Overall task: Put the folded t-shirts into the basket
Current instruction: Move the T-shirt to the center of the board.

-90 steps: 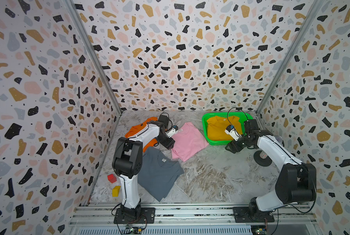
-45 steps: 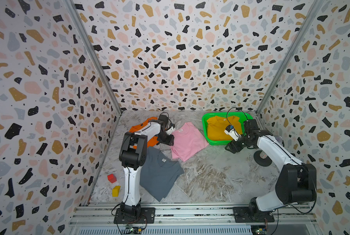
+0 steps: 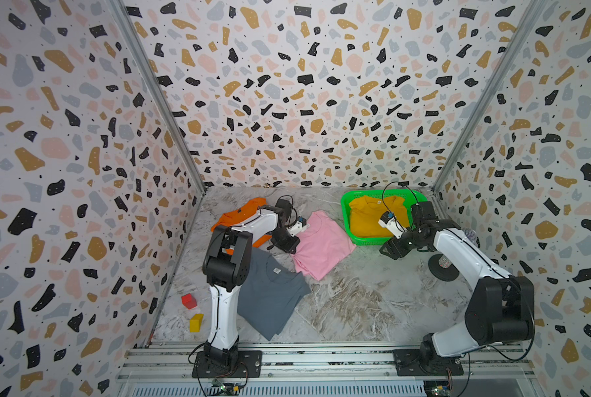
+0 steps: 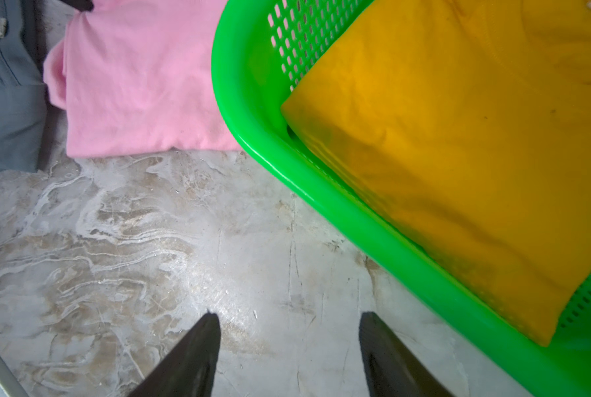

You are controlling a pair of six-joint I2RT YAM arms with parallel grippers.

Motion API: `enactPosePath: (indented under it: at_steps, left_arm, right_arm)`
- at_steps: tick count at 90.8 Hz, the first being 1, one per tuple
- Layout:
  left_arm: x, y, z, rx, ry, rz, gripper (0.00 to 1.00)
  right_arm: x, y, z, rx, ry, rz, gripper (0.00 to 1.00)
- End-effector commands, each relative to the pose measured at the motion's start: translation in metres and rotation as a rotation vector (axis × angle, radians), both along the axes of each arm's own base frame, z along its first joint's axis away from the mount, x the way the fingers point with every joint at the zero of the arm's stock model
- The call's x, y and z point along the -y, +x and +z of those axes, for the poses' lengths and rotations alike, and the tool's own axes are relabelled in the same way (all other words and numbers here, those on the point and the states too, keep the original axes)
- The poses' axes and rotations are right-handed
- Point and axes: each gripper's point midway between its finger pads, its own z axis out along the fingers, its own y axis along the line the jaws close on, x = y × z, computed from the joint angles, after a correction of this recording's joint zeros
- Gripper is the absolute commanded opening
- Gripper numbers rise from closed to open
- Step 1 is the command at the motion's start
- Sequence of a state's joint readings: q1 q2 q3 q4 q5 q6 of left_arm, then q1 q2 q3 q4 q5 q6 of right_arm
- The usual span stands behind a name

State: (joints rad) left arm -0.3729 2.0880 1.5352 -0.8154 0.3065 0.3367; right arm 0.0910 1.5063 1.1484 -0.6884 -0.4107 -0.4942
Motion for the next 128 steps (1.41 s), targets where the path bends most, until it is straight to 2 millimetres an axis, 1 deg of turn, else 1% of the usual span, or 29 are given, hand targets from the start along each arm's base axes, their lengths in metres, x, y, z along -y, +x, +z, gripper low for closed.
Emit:
enactPosePath:
  at_steps: [1,20,26,33,38,44,48,53,61,65,71,78,82,90,100,109,118,125,128]
  left_arm:
    - [0.009,-0.063,-0.002,-0.113,0.03,-0.19,0.0]
    - [0.046,-0.12,0.003,-0.11,0.003,-0.394,0.0]
    - [0.054,-0.137,0.003,-0.105,0.002,-0.457,0.0]
    - [0.06,-0.156,0.004,-0.104,-0.004,-0.525,0.0]
    - [0.061,-0.165,0.007,-0.096,-0.012,-0.57,0.0]
    - [0.06,-0.17,0.011,-0.066,-0.023,-0.619,0.0]
    - [0.056,-0.168,0.013,-0.036,-0.013,-0.643,0.0]
    - [0.053,-0.159,0.014,0.015,-0.002,-0.657,0.0]
    - [0.053,-0.143,0.013,0.079,-0.008,-0.67,0.0]
    - [0.054,-0.136,0.011,0.098,-0.002,-0.671,0.04]
    - [0.059,-0.13,0.011,0.101,-0.01,-0.661,0.11]
    - [0.067,-0.128,0.017,0.097,-0.046,-0.625,0.23]
    - [0.07,-0.126,0.019,0.101,-0.06,-0.602,0.27]
    - [0.074,-0.12,0.021,0.11,-0.062,-0.54,0.28]
    - [0.081,-0.117,0.018,0.084,-0.081,-0.473,0.27]
    - [0.09,-0.115,0.022,0.055,-0.117,-0.43,0.31]
    - [0.087,-0.103,0.036,0.069,-0.156,-0.359,0.39]
    - [0.078,-0.09,0.046,0.083,-0.188,-0.294,0.45]
    - [0.074,-0.083,0.048,0.098,-0.186,-0.273,0.47]
  right_arm:
    - [0.001,-0.005,0.003,-0.006,-0.017,0.006,0.69]
    - [0.003,-0.005,-0.001,-0.011,-0.034,0.009,0.69]
    - [0.003,-0.005,-0.002,-0.015,-0.036,0.01,0.69]
    - [0.004,-0.005,-0.003,-0.019,-0.038,0.008,0.69]
    - [0.005,-0.005,-0.004,-0.019,-0.044,0.006,0.69]
    - [0.007,-0.005,-0.006,-0.021,-0.053,0.008,0.69]
    - [0.007,-0.007,-0.007,-0.022,-0.056,0.014,0.69]
    - [0.004,-0.011,-0.007,-0.025,-0.044,0.035,0.69]
    - [-0.007,-0.018,-0.002,-0.032,0.016,0.077,0.69]
    - [-0.013,-0.022,0.001,-0.036,0.053,0.101,0.69]
    - [-0.019,-0.028,0.002,-0.044,0.066,0.122,0.69]
    - [-0.022,-0.033,-0.003,-0.051,0.043,0.141,0.69]
    - [-0.022,-0.037,-0.007,-0.052,0.026,0.152,0.69]
    - [-0.021,-0.046,-0.014,-0.062,-0.004,0.166,0.69]
    - [-0.014,-0.056,-0.024,-0.096,-0.051,0.172,0.69]
    - [-0.006,-0.069,-0.036,-0.133,-0.091,0.173,0.69]
    - [-0.009,-0.086,-0.047,-0.163,-0.08,0.193,0.71]
    - [-0.014,-0.091,-0.054,-0.169,-0.076,0.207,0.72]
    - [-0.016,-0.092,-0.057,-0.175,-0.076,0.214,0.73]
